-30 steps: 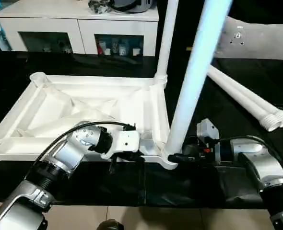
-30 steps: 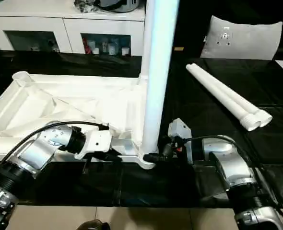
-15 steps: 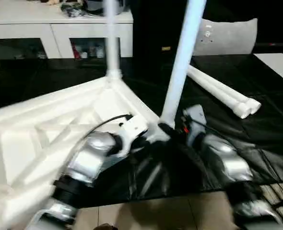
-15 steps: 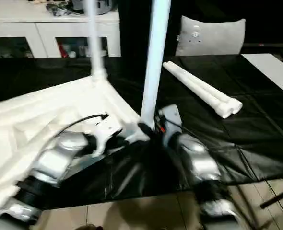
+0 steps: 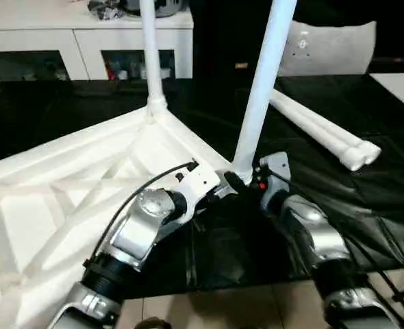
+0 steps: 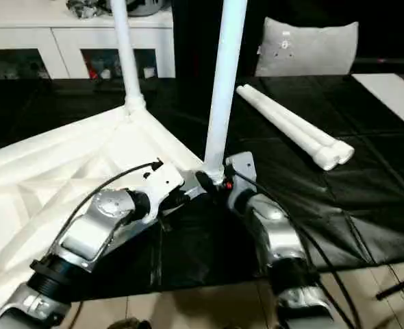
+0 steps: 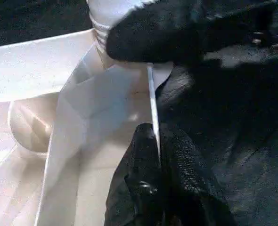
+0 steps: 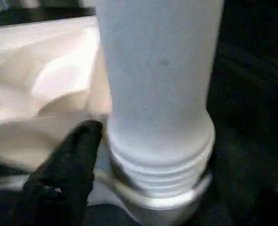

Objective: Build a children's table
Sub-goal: Rotate leg to tighten

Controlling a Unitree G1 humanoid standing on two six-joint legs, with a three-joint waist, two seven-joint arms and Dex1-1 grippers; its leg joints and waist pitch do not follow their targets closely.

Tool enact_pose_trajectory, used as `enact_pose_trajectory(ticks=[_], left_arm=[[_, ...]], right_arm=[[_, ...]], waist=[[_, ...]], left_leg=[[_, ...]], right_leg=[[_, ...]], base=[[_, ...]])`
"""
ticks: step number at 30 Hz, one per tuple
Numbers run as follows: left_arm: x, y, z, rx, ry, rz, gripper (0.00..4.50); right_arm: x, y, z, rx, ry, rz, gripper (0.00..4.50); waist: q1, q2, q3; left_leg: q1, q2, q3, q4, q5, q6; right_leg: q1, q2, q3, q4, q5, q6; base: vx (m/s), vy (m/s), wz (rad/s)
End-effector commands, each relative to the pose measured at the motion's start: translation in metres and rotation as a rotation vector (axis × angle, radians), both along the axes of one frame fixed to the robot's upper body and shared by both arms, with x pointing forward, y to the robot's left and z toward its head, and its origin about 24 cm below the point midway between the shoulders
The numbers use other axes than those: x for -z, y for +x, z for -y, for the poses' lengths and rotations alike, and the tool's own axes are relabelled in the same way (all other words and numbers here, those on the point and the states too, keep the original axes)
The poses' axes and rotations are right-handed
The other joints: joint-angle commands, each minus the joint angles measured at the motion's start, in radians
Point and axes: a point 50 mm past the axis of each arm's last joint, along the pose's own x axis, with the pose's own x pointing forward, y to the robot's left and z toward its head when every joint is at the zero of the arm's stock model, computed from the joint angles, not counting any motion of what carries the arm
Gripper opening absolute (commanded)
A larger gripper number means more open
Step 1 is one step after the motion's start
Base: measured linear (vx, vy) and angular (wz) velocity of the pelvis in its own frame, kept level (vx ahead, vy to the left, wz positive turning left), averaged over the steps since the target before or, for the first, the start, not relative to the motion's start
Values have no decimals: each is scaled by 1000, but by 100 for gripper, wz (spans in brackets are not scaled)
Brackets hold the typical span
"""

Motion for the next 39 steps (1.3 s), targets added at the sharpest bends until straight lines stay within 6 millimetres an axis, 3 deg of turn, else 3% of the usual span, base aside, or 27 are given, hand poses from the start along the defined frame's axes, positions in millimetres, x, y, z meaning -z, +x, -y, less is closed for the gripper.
enact_pose_trajectory(ticks=[1,2,3,4,7,11,14,16,19,26,27,28,32,33,39], left_arm=[[-13,5,1,60,5,66,0],[-12,5,-2,66,9,59,0],[-10,6,-8,100,19,47,0],[-9,5,-10,116,25,42,0],[-6,3,-18,204,43,16,0],[-3,-2,-23,313,68,-13,0],[-2,-7,-29,432,101,-44,0],[-2,-13,-35,564,147,-73,0],[-1,-15,-39,610,174,-101,0],[-3,-13,-44,715,229,-138,0],[-4,-13,-45,729,235,-138,0],[-4,-12,-45,745,243,-138,0],[-6,-11,-44,768,249,-137,0],[-6,-11,-43,769,249,-137,0],[-4,-10,-42,782,249,-135,0]], right_arm=[[-2,-6,4,-69,-6,27,399],[-4,-8,8,-99,-8,43,409],[-8,-17,20,-182,-23,72,425],[-10,-20,25,-214,-33,77,433],[-17,-29,45,-312,-76,84,447],[-25,-32,54,-397,-87,81,447],[-32,-32,60,-460,-133,85,447],[-34,-32,61,-541,-182,80,447],[-35,-33,60,-585,-189,69,447],[-34,-37,52,-724,-184,32,447],[-33,-37,52,-734,-180,29,415],[-33,-37,49,-752,-179,26,415],[-31,-35,42,-785,-173,25,395],[-31,-35,41,-787,-173,25,371],[-31,-31,31,-811,-167,37,323]], waist=[[3,6,-66],[5,4,-68],[11,10,-69],[16,7,-72],[19,9,-73],[17,12,-69],[23,13,-66],[29,12,-65],[27,14,-62],[34,7,-67],[36,6,-68],[35,2,-68],[43,6,-70],[44,6,-70],[46,8,-70]], left_leg=[[30,55,-30,-86,-367,-8],[28,54,-28,-83,-341,-3],[28,54,-27,-81,-317,7],[25,53,-27,-78,-280,24],[22,53,-26,-72,-234,53],[27,56,-25,-75,-272,53],[36,59,-25,-79,-326,27],[37,60,-27,-82,-342,13],[41,62,-25,-85,-382,-6],[36,63,-23,-81,-331,5],[35,61,-22,-79,-322,10],[35,61,-21,-79,-314,12],[37,63,-21,-77,-300,14],[36,63,-21,-76,-298,15],[38,63,-21,-77,-318,2]], right_leg=[[26,-52,32,-70,-267,-170],[30,-52,32,-64,-231,-181],[32,-51,32,-64,-199,-183],[40,-49,30,-57,-146,-189],[43,-49,28,-48,-83,-218],[41,-51,28,-54,-154,-237],[35,-50,28,-62,-240,-229],[34,-50,28,-61,-264,-224],[31,-52,31,-61,-291,-220],[36,-57,31,-53,-253,-236],[36,-56,31,-53,-246,-238],[37,-56,31,-52,-240,-239],[35,-57,31,-50,-234,-246],[35,-56,31,-48,-228,-247],[34,-57,31,-47,-236,-251]], base=[[0,0,0],[0,0,0],[0,0,0],[0,0,0],[0,0,0],[0,0,0],[0,0,0],[0,0,0],[0,0,0],[0,0,0],[0,0,0],[0,0,0],[0,0,0],[0,0,0],[0,0,0]])
